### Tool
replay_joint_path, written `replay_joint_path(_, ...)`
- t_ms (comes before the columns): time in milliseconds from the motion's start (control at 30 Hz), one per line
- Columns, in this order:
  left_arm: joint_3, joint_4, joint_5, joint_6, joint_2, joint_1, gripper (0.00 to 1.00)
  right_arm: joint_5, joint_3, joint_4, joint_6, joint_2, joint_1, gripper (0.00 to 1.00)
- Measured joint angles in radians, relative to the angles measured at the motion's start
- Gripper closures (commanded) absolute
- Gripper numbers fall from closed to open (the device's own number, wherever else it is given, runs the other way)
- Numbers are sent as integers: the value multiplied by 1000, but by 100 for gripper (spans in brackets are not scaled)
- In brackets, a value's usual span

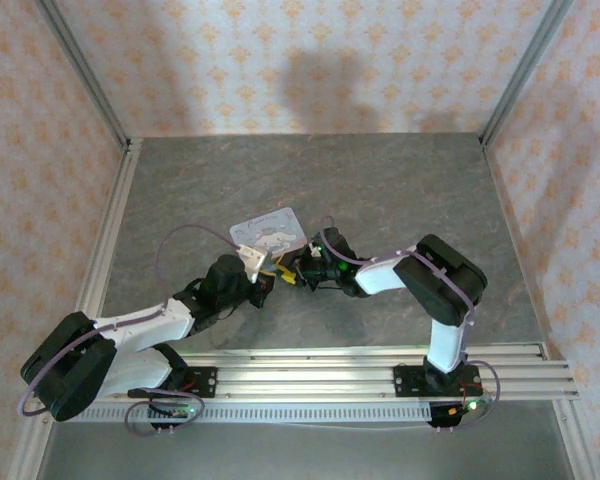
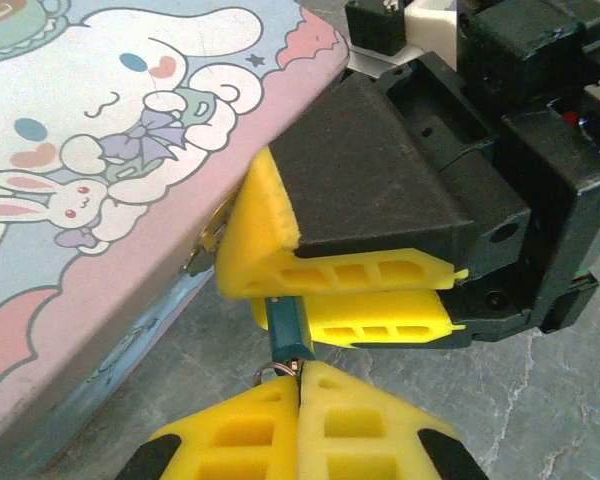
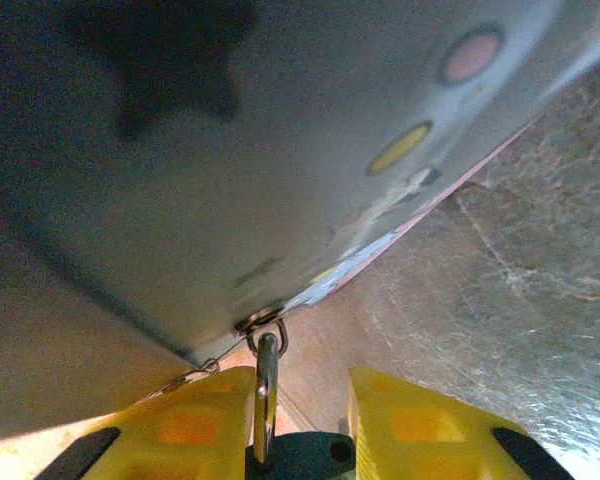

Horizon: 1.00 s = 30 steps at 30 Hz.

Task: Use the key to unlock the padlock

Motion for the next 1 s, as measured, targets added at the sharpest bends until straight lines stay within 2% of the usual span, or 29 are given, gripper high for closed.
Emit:
replay_joint_path(33, 0, 0, -3, 0, 0, 0, 100, 5, 0, -6, 0, -5, 1, 74)
replay_joint_path(167, 0, -5, -21, -4, 4, -1, 100, 16, 0, -48, -17, -34, 3, 54)
replay_joint_path(267, -2, -11, -39, -22, 14, -1, 100, 32, 3, -93, -39, -72, 5, 46)
replay_joint_path(600, -38, -6, -59, -67, 14, 2, 100, 157, 72, -422, -177, -251, 13, 45)
replay_joint_path(867, -38, -7, -59, -67, 14, 5, 100, 210, 98, -564, -209, -258, 52, 47)
replay_joint_path(1000, -38, -7, -27, -68, 14, 39, 100, 240, 105, -616, -224, -258, 56, 48)
